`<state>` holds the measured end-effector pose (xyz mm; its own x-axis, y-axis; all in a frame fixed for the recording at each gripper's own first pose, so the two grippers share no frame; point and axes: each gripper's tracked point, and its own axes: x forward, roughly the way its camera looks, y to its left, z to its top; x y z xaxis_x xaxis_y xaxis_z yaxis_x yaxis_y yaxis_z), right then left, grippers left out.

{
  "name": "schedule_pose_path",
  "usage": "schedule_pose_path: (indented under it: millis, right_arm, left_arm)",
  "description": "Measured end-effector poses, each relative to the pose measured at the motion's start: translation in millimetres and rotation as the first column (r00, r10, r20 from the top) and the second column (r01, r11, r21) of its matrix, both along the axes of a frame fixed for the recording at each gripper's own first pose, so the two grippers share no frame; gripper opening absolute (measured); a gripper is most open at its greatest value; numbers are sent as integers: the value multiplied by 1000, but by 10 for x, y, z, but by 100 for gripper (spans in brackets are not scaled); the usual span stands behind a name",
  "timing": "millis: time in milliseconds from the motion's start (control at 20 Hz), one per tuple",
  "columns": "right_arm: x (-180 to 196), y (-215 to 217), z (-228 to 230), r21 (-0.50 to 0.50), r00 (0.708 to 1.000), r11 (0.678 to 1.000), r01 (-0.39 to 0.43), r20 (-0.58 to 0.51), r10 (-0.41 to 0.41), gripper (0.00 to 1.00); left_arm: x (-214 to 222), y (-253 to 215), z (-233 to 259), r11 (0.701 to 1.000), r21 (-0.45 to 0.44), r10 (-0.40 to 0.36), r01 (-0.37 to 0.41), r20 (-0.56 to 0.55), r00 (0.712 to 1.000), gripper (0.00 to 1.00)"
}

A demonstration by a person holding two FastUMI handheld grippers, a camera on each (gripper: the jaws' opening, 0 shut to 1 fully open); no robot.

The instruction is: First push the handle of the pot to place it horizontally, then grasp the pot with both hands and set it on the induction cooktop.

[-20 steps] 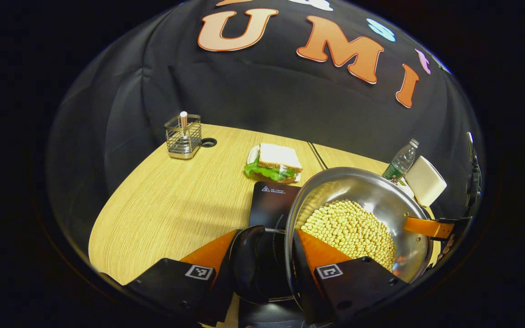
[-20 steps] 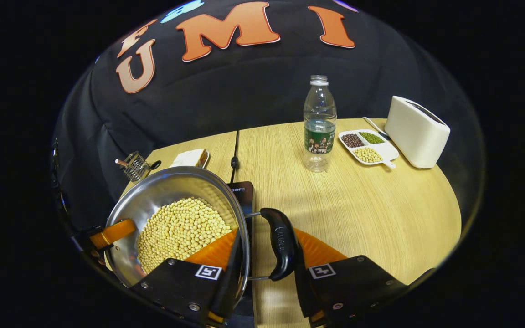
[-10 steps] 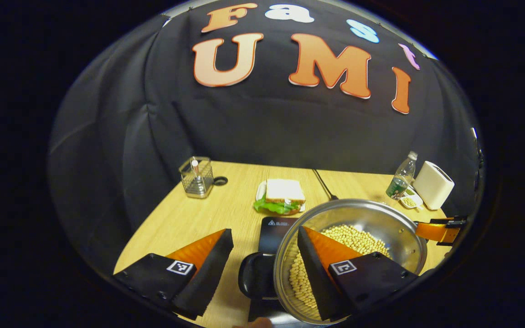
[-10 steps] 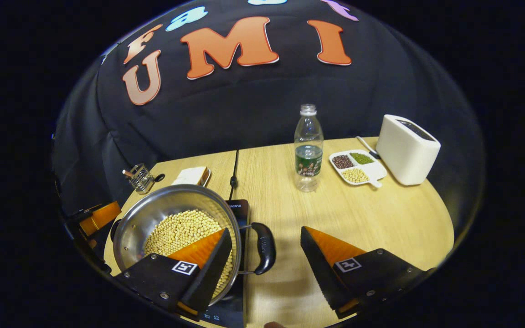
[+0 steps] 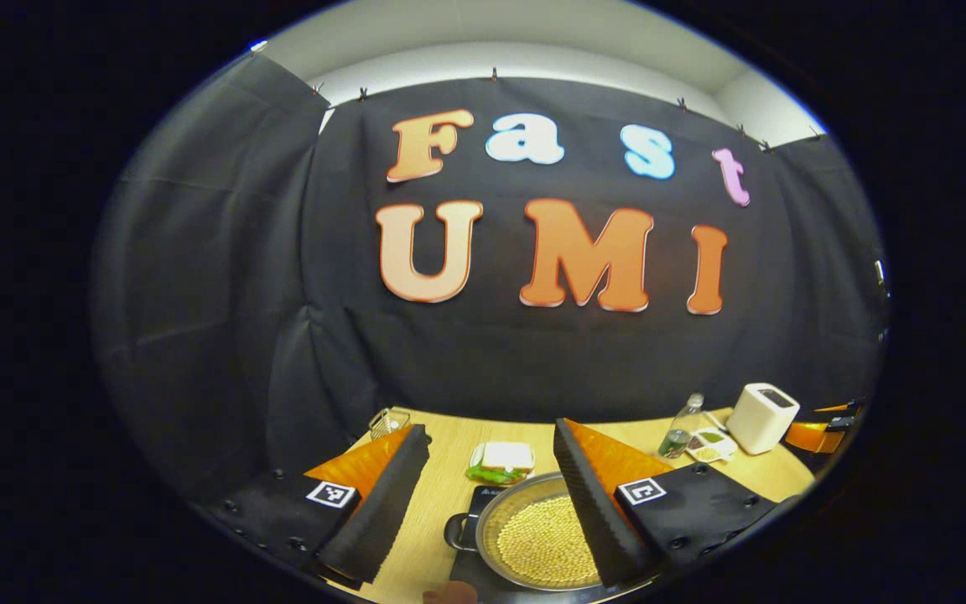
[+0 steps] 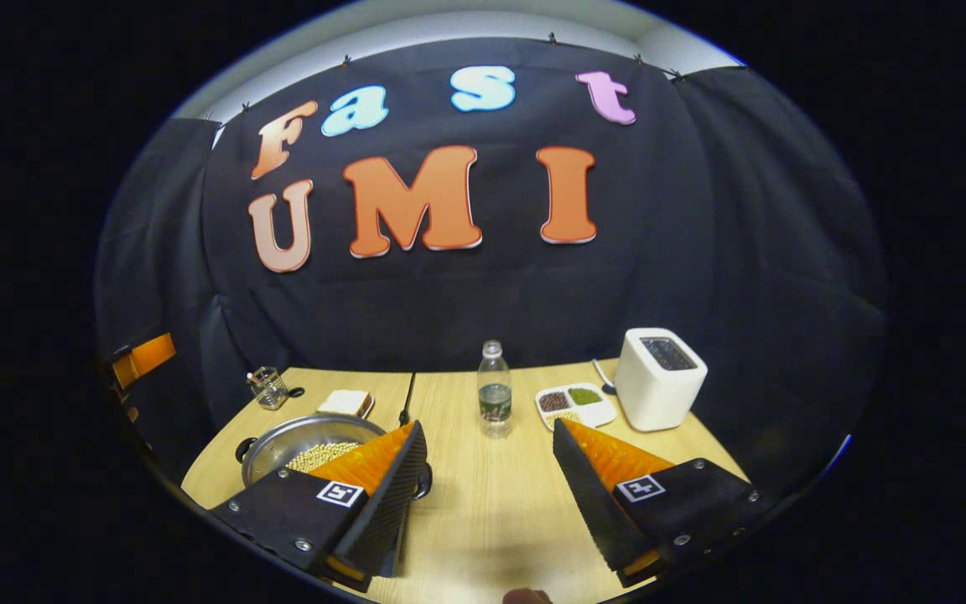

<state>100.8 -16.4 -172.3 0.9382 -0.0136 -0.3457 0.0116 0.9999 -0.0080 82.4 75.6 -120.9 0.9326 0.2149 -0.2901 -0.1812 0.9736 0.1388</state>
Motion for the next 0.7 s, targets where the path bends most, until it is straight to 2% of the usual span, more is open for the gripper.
schedule_pose_path:
  millis: [50, 100, 150, 250, 300, 350, 450, 550, 600, 700]
  right_arm:
    - [-87, -74, 158, -12, 999, 1000, 4, 33, -4, 94]
    - [-173, -147, 318, -19, 998, 1000, 10, 59, -9, 94]
    - [-272, -214, 478, -24, 996, 1000, 14, 85, -12, 94]
    - [-460, -364, 769, -37, 990, 999, 22, 139, -16, 94]
    - [-550, -436, 900, -49, 986, 998, 29, 164, -20, 94]
    - [-647, -508, 1017, -59, 982, 998, 37, 185, -25, 94]
    - [-810, -623, 1223, -67, 974, 996, 54, 222, -38, 94]
    - [-944, -723, 1360, -69, 967, 995, 74, 249, -55, 94]
    - [-993, -754, 1417, -66, 963, 995, 78, 265, -58, 94]
    - [-1057, -780, 1460, -45, 955, 995, 91, 286, -75, 94]
  left_arm:
    - [-60, -108, 176, 999, -32, -22, 23, 23, 999, 100]
    - [-117, -212, 355, 998, -56, -39, 42, 45, 998, 100]
    - [-188, -246, 462, 997, -64, -44, 49, 69, 997, 95]
    - [-311, -206, 789, 999, -29, -39, 43, 141, 989, 100]
    - [-385, -206, 960, 999, -2, -38, 39, 182, 983, 96]
    - [-465, -244, 1093, 999, 16, -47, 44, 215, 976, 97]
    - [-602, -423, 1264, 996, 12, -89, 89, 253, 963, 100]
    - [-717, -543, 1386, 992, -17, -114, 123, 270, 956, 98]
    - [-776, -565, 1441, 991, -24, -119, 131, 282, 952, 95]
    - [-819, -586, 1513, 991, -12, -124, 133, 300, 946, 98]
